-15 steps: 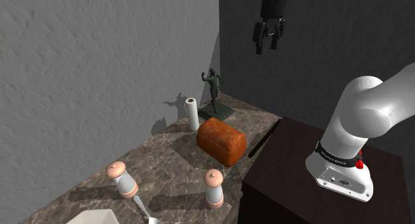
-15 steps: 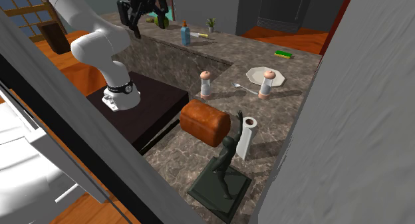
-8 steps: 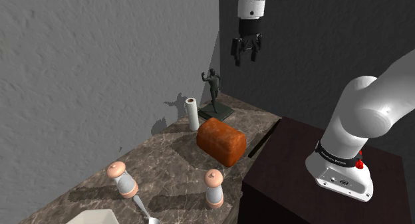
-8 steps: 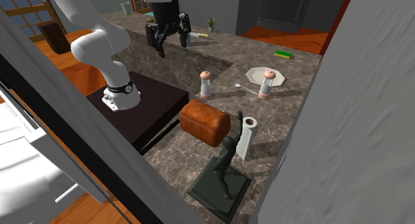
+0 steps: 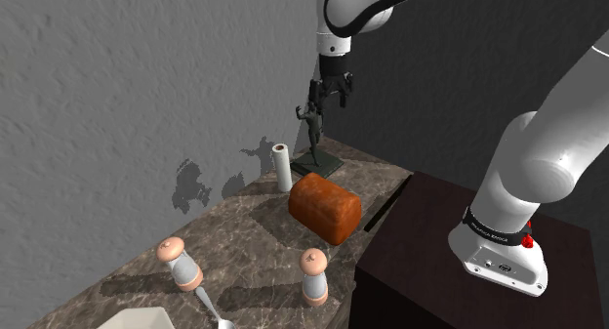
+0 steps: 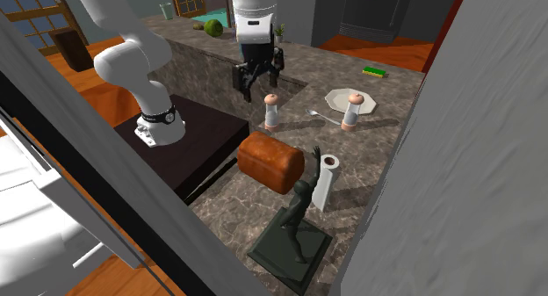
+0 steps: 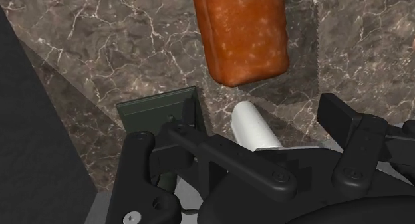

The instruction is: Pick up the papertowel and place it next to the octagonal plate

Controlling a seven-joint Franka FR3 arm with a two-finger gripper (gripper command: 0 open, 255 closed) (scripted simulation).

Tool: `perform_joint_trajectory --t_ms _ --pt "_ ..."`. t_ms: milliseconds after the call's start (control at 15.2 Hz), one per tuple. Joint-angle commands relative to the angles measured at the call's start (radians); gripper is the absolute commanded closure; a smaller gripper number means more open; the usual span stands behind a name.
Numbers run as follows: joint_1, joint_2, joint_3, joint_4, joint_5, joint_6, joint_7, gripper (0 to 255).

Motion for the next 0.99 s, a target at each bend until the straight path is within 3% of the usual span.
perform_joint_trajectory --t_ms 0,462,924 --pt "-0.002 0.069 -0.001 0.027 0.001 0.043 0.005 0" --pt "0.007 0.331 0.011 0.187 0.005 0.146 0.05 0" --pt "0.016 0.602 0.013 0.416 0.004 0.189 0.094 0"
